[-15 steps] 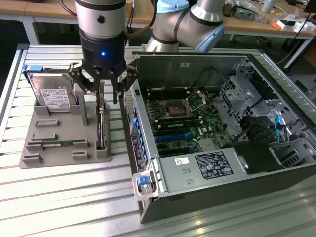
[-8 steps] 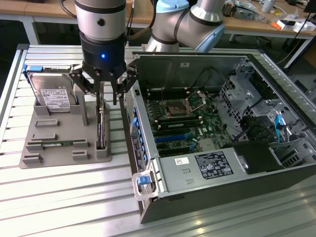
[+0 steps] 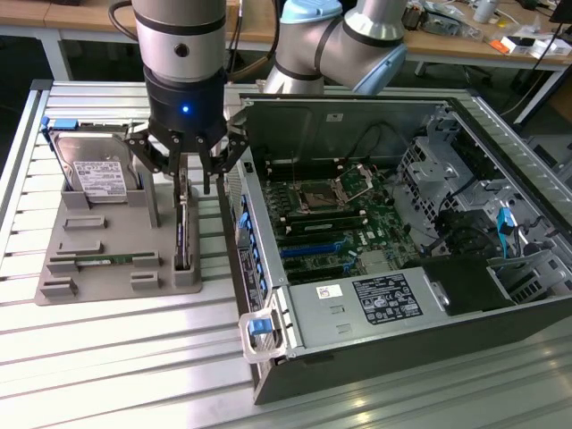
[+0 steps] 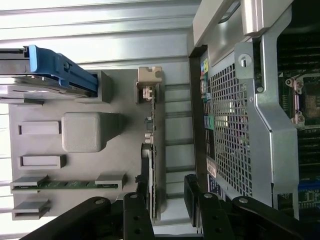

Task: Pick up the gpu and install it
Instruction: 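Pick up the gpu and move the gpu toward the slot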

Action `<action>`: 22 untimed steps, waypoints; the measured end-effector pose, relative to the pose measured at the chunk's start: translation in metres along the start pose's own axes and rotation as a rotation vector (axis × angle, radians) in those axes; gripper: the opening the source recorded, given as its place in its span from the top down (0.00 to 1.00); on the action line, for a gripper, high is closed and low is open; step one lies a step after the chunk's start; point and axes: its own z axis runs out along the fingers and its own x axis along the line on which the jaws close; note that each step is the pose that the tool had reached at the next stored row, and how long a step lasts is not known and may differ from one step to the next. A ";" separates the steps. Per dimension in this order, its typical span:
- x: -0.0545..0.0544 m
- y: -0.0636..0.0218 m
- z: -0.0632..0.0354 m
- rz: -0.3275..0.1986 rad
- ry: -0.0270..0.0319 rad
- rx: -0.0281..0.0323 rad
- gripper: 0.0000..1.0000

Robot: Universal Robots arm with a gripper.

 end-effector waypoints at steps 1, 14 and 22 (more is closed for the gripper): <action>0.000 0.0000 0.0003 0.000 0.0000 0.0000 0.58; 0.001 -0.0001 0.0077 0.000 0.0000 0.0000 0.58; 0.002 -0.0002 0.0116 0.000 0.0000 0.0000 0.58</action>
